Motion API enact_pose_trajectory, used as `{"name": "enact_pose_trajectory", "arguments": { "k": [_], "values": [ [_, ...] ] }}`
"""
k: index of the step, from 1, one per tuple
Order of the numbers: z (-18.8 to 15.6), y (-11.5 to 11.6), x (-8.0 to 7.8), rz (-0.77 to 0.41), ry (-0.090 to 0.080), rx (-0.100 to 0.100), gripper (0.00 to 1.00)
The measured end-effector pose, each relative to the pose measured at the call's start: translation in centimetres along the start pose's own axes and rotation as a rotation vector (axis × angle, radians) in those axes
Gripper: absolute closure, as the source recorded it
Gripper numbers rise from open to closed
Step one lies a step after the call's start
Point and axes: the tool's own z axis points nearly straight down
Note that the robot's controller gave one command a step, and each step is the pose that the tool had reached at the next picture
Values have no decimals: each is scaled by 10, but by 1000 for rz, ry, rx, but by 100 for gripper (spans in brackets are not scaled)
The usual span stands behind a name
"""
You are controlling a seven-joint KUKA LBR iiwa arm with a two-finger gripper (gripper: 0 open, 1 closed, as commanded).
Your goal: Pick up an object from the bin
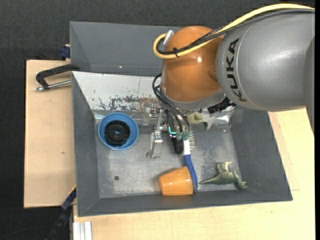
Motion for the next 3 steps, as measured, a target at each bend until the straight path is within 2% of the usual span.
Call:
{"name": "enact_pose_trajectory", "arguments": {
  "k": [1,2,3],
  "values": [
    [59,26,-34,-158,-7,0,0],
    [134,38,-54,-159,-10,-2,0],
    [132,38,-54,-159,-10,-2,100]
  ]
}}
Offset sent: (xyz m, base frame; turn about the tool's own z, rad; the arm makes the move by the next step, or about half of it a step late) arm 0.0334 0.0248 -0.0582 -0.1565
